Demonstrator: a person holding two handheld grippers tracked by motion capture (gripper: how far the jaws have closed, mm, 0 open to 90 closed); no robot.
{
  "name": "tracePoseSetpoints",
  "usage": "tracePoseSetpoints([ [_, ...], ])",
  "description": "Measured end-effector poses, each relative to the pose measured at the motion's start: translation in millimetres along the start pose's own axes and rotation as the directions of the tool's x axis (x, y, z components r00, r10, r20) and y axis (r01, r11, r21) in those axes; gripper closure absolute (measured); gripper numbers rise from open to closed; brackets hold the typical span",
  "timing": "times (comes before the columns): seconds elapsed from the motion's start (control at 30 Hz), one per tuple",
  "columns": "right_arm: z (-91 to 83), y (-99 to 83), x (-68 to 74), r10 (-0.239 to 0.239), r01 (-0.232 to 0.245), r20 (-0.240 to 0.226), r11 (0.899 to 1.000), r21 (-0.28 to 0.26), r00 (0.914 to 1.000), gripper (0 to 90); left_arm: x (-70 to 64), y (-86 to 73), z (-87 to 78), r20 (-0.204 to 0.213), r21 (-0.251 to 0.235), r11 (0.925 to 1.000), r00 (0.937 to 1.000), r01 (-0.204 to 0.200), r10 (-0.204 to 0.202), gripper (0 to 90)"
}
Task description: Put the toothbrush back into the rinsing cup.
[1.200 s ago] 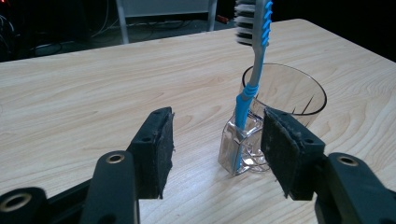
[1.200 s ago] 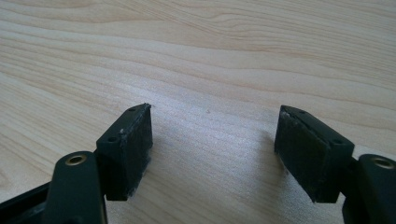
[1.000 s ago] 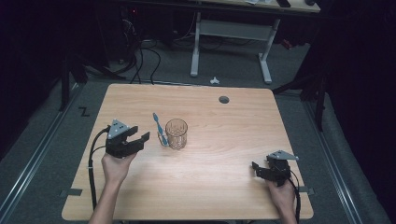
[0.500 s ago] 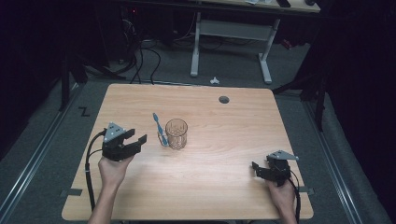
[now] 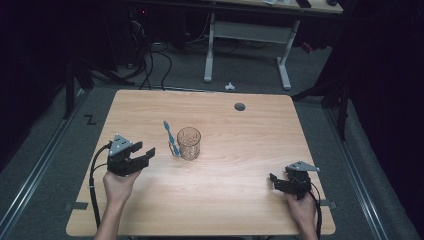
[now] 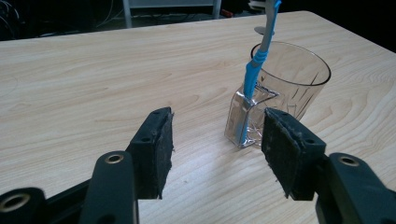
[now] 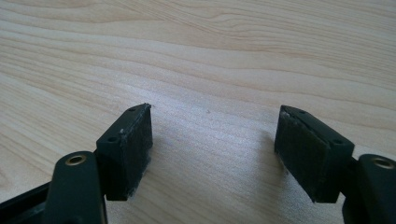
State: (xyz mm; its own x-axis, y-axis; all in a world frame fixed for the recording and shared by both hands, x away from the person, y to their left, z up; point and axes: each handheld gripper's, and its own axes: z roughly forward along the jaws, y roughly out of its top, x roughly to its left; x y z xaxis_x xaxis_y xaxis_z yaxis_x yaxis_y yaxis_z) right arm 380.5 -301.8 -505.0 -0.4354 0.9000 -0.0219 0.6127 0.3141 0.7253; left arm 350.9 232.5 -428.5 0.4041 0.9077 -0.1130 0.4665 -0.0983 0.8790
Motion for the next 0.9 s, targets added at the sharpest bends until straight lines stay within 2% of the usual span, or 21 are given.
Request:
tracePoseSetpoints([
  [0.57, 0.0, 0.0, -0.1, -0.001, 0.001, 0.000, 1.000, 0.000, 1.0000, 28.0, 3.6, -11.7, -2.4, -0.008, 0.017, 0.9997, 0.9998, 0.017, -0.017, 44.0],
  [0.9, 0.0, 0.0, 0.0, 0.000, 0.000, 0.000, 1.000, 0.000, 1.0000, 28.0, 7.2, -19.8, -1.7, 0.010, 0.027, 0.9982, 0.9985, 0.053, -0.054, 43.8],
])
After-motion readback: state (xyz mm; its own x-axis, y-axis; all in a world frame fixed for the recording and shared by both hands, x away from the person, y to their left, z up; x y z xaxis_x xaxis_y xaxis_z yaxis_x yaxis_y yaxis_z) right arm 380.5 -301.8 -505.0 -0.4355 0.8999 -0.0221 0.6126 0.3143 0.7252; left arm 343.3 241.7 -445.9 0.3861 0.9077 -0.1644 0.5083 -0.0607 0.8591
